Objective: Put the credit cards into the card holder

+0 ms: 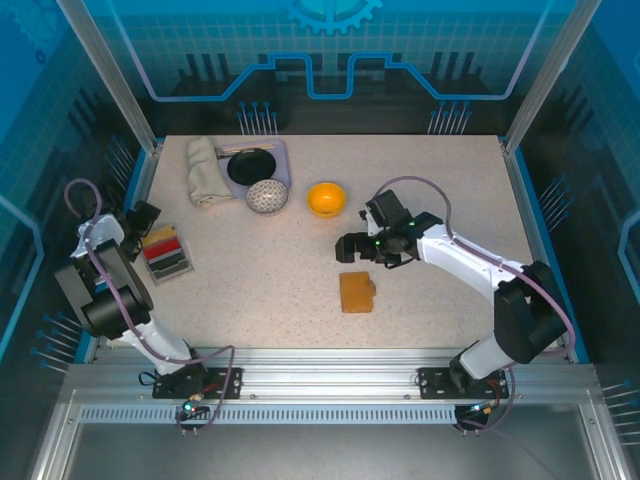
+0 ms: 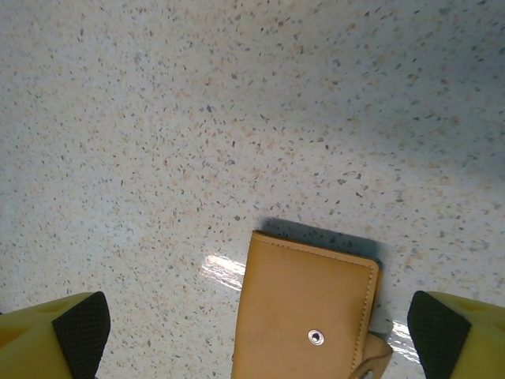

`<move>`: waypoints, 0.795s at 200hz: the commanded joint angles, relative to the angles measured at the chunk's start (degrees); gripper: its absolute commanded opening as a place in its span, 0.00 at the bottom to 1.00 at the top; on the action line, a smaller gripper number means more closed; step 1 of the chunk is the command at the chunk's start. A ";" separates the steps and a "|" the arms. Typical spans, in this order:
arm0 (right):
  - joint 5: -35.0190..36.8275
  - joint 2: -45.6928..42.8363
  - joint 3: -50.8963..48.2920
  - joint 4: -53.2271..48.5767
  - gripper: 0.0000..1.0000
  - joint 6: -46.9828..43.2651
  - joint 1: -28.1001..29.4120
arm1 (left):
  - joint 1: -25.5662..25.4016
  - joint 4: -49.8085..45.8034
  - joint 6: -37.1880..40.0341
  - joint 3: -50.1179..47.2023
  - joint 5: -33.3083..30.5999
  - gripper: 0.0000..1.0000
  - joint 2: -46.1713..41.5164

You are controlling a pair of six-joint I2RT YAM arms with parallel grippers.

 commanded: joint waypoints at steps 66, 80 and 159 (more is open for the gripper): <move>-0.51 3.94 5.17 -2.95 1.00 -0.87 2.04 | -0.18 8.08 -6.97 -6.94 14.66 0.99 -1.32; -0.66 3.90 5.09 -2.86 1.00 -0.78 2.01 | -0.95 9.36 -7.02 -8.07 16.71 0.99 -1.93; 0.31 0.48 -1.19 0.00 1.00 1.63 2.18 | -16.68 11.60 -9.27 -9.17 18.67 0.99 -2.34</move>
